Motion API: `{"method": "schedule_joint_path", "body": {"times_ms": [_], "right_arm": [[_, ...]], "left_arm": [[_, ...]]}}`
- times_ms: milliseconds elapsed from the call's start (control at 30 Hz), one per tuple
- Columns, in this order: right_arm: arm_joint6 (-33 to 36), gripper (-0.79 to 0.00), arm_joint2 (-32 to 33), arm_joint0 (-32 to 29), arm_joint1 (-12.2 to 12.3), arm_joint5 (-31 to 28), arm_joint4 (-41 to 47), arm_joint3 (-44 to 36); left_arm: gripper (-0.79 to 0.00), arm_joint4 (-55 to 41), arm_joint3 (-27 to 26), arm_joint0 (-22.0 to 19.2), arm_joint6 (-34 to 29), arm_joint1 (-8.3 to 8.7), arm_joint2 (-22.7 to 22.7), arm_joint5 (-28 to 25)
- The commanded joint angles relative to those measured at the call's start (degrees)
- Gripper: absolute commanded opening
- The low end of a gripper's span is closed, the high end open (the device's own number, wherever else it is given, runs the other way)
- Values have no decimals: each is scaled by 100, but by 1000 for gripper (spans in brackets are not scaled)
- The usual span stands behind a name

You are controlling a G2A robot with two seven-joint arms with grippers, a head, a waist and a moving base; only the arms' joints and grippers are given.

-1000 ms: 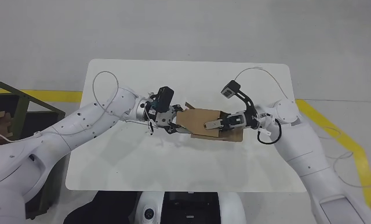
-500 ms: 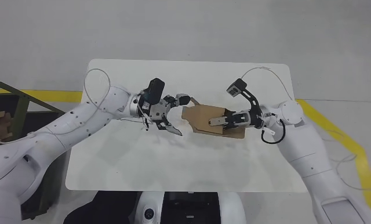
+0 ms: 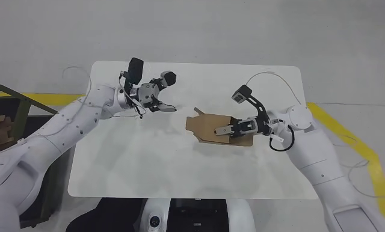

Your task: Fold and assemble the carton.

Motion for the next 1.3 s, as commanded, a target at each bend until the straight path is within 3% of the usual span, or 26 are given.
{"method": "schedule_joint_path", "body": {"times_ms": [0, 333, 600, 1267], "right_arm": [[14, -785, -58, 12, -9, 14, -44, -41], [11, -785, -322, 113, -72, 11, -104, -166], [-74, -785, -314, 156, -82, -72, -90, -104], [-223, -785, -142, 58, -52, -121, -5, -121]], "left_arm": [[0, -226, 32, -4, -313, -66, -35, 0], [0, -792, 60, 29, -1716, -382, -245, 485], [0, -723, -19, 132, -2044, -548, -434, 111], [0, -21, -584, 528, -2123, -473, -861, 0]]}}
